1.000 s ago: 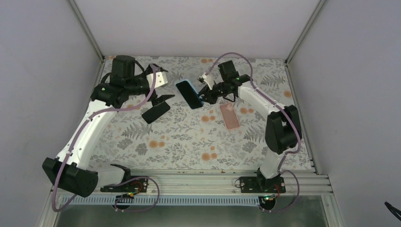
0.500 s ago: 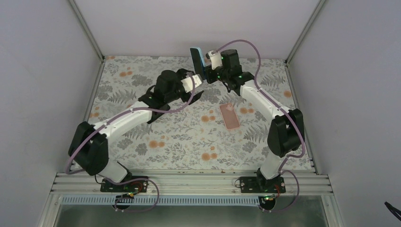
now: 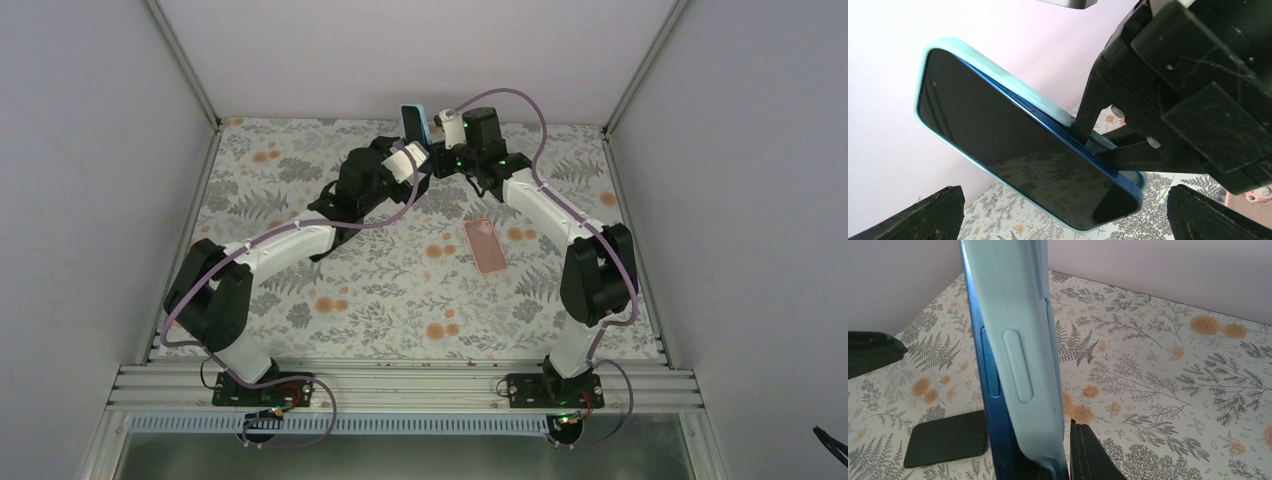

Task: Take the phone out of the phone case
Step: Remove the phone case from the phone.

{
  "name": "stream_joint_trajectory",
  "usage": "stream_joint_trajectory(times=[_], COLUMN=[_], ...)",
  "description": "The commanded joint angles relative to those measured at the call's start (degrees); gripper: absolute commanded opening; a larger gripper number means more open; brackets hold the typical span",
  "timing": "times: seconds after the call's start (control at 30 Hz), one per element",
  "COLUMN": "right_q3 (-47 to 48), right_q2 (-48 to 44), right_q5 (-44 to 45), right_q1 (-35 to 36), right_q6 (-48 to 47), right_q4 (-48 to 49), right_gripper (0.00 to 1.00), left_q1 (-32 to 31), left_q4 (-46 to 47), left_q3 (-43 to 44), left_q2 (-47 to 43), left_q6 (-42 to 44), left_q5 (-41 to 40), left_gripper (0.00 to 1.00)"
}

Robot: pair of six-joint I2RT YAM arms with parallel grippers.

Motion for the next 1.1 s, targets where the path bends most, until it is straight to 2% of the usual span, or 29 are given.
stream_joint_trajectory(times=[0.0, 0.53, 0.83, 1.07], right_q3=[3.2, 4.2, 3.3, 3.6], right_q2=[-0.6, -0.9, -1.2, -1.2], right_q5=[-1.8, -3.6, -3.8, -4.6], right_q1=[0.2, 0.2, 0.2, 0.2], right_q6=[1.8, 2.9, 2.4, 2.6], right_q4=[4.1, 3.9, 4.1, 4.0], right_gripper=[0.04, 0.04, 0.04, 0.04], left_q1=[0.0, 0.0, 0.5, 1.0], left_q4=[2.5, 1.4, 3.3, 3.9], left_q3=[1.4, 2.7, 1.2, 1.8], left_q2=[0.9, 4.0, 1.9, 2.3], left_q6=[-1.3, -4.3, -5.2, -4.8], left_q5=[0.7, -4.8, -3.2, -6.4], left_gripper=[1.00, 1.00, 1.00, 1.00])
